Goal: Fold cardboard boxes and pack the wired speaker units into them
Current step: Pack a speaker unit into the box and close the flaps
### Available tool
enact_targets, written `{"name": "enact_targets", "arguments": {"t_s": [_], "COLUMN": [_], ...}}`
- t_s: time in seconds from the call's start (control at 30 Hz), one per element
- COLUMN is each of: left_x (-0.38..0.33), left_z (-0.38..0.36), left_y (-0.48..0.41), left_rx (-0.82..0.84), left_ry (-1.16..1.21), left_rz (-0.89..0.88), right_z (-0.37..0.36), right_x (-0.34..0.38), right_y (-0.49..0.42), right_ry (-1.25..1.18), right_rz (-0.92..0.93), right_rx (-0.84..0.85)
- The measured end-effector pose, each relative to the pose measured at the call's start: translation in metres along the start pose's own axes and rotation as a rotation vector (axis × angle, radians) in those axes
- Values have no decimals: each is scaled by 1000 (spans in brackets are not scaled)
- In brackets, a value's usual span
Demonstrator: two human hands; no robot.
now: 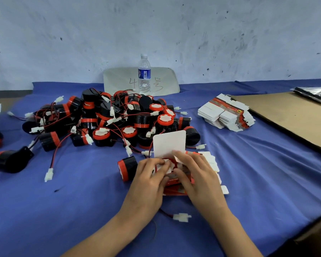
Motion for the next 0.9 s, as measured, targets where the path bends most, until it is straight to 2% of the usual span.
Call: {"name": "enact_targets", "arguments": {"t_s": [0.1, 0.23, 0.4, 0.57, 0.67, 0.73, 0.83, 0.9], "left_x": [-1, -2, -1, -11, -11, -8, -7, -8], "left_z": [-2, -6, -5, -12, -12, -12, -12, -11], "left_y": [2, 4, 3, 8, 5, 3, 1, 2], "left_rx": [16, 72, 67, 111, 123, 138, 143, 139], "left_ry": [-23, -51, -19, -56, 21, 99, 172, 191], "left_rz": [-25, -38, -25, -84, -85, -68, -52, -63], "right_z": [2, 1, -5, -5, -9, -15, -30, -37], "right_x": [-6, -4, -26, -35, -40, -42, -48, -52], "right_y": [0, -2, 0, 1, 3, 4, 9, 11], "right_ry": [-23, -50, -291, -458, -476, -612, -949, -971], "right_rz": [-47, -13, -263, -348, -393, -418, -539, -579], "right_rx": [-11, -18, -39, -38, -42, -42, -12, 38]}}
Point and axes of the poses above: each hand's wrist, its own y-axis away from the middle knuckle, its own z-axis out of the back of the hand, x = y × z, the point moved 10 cm from there along -y, towards the middle knuckle, and after that the axes turned 4 degrees about z, right-handed, at the moved point
